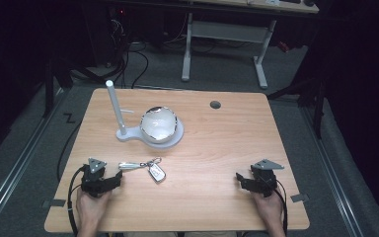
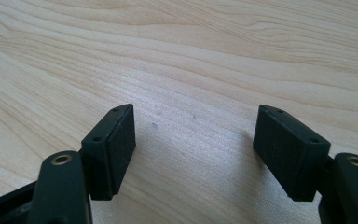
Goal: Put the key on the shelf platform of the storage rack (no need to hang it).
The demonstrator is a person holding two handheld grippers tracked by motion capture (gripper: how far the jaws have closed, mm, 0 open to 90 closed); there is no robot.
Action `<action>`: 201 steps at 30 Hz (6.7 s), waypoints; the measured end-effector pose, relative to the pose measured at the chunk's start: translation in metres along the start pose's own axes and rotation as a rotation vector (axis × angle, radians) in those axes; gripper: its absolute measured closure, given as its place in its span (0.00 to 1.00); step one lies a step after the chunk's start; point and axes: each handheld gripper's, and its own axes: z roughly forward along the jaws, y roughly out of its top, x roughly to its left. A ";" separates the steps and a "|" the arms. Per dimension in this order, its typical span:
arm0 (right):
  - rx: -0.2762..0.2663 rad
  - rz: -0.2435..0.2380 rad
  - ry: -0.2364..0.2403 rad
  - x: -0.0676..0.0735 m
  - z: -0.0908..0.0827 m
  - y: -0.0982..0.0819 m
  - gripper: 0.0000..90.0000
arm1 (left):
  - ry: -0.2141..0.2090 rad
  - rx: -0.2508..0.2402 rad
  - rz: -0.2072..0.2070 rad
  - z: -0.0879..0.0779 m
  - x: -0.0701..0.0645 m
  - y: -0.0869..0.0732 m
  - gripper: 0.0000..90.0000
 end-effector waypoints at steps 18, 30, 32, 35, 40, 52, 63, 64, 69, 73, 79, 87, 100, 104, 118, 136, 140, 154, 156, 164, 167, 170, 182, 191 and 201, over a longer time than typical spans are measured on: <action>0.000 0.000 0.000 0.000 0.000 0.000 0.33 | -0.075 -0.032 0.049 -0.007 -0.026 0.018 0.27; 0.001 0.003 0.000 0.000 0.000 0.000 0.33 | -0.099 -0.021 0.105 -0.005 -0.042 0.033 0.27; 0.000 0.003 0.000 0.000 0.000 0.000 0.33 | -0.099 -0.016 0.101 -0.002 -0.040 0.035 0.26; 0.001 0.002 0.000 0.000 0.000 0.000 0.33 | -0.102 -0.004 0.106 0.004 -0.038 0.038 0.26; 0.001 0.003 0.000 0.000 0.000 0.000 0.33 | -0.117 0.011 0.119 0.012 -0.037 0.042 0.26; -0.001 0.002 0.001 0.000 0.000 0.000 0.33 | -0.154 0.030 0.154 0.025 -0.045 0.042 0.33; 0.000 0.002 -0.001 0.000 0.000 0.000 0.33 | -0.180 0.028 0.152 0.032 -0.048 0.041 0.41; 0.000 0.002 -0.001 0.000 0.000 0.000 0.33 | -0.182 0.030 0.155 0.033 -0.048 0.041 0.43; 0.000 0.003 -0.002 0.000 0.000 0.000 0.33 | -0.170 0.038 0.182 0.034 -0.049 0.040 0.52; 0.000 0.002 -0.001 0.000 0.000 0.000 0.33 | -0.180 0.049 0.186 0.035 -0.048 0.040 0.57; -0.001 0.004 -0.005 0.001 0.000 0.000 0.33 | -0.197 0.055 0.193 0.037 -0.052 0.040 0.60; -0.001 0.005 -0.006 0.001 0.000 0.000 0.33 | -0.209 0.074 0.232 0.041 -0.064 0.048 0.67; -0.001 0.004 -0.005 0.001 0.000 0.000 0.33 | -0.210 0.094 0.229 0.041 -0.065 0.048 0.79; -0.001 0.005 -0.005 0.001 0.000 0.000 0.33 | -0.216 0.102 0.233 0.040 -0.066 0.048 0.83; -0.001 0.004 -0.005 0.001 0.000 0.000 0.33 | -0.251 0.048 0.176 0.029 -0.061 0.053 0.83; -0.001 0.005 -0.005 0.001 0.000 0.000 0.33 | -0.267 -0.030 0.178 -0.007 -0.060 0.075 0.83; -0.001 0.004 -0.005 0.001 0.000 0.000 0.33 | -0.277 -0.046 0.181 -0.017 -0.061 0.081 0.83; -0.002 0.006 -0.004 0.000 0.000 0.000 0.33 | -0.322 -0.071 0.158 -0.033 -0.057 0.094 0.83; -0.002 0.006 -0.004 0.000 0.000 0.000 0.33 | -0.326 -0.072 0.158 -0.034 -0.058 0.096 0.83; -0.001 0.007 -0.003 0.000 0.000 0.000 0.33 | -0.359 -0.075 0.166 -0.040 -0.062 0.105 0.83; -0.002 0.007 -0.003 0.000 0.000 0.000 0.33 | -0.388 -0.080 0.166 -0.042 -0.062 0.109 0.83; -0.003 0.005 -0.003 0.000 0.000 0.000 0.33 | -0.398 -0.085 0.165 -0.045 -0.062 0.113 0.83; -0.002 0.007 -0.002 0.000 0.000 0.000 0.33 | -0.424 -0.103 0.180 -0.053 -0.064 0.134 0.83; -0.002 0.005 -0.002 0.000 0.000 0.000 0.33 | -0.435 -0.116 0.194 -0.052 -0.070 0.155 0.83; -0.001 0.003 -0.001 0.000 0.000 0.000 0.33 | -0.420 -0.119 0.215 -0.047 -0.077 0.175 0.83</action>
